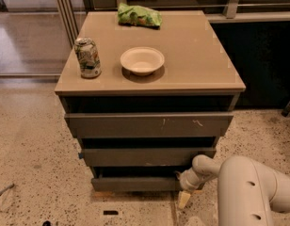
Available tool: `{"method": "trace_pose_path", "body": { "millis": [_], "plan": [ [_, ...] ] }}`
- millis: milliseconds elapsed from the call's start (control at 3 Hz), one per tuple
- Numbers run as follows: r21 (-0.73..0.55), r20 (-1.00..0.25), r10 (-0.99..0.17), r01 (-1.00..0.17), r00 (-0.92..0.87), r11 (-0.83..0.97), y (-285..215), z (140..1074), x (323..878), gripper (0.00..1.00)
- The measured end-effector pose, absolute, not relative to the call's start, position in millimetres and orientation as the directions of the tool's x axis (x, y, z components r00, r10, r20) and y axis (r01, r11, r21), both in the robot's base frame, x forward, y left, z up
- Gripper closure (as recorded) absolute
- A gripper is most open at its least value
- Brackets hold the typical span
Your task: Open bottom drawer
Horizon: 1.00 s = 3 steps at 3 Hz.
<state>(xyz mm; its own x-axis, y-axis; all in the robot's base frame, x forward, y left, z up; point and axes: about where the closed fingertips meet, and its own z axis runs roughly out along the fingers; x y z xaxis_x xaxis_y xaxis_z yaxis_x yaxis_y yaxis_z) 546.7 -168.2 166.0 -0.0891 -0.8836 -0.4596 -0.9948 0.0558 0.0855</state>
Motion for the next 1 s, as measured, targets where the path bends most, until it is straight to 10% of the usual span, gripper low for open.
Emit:
{"method": "trace_pose_path", "body": {
  "millis": [1000],
  "plan": [
    [0.354,-0.324,-0.935,-0.935,-0.141,0.019,-194,199,469,0.0]
  ]
}}
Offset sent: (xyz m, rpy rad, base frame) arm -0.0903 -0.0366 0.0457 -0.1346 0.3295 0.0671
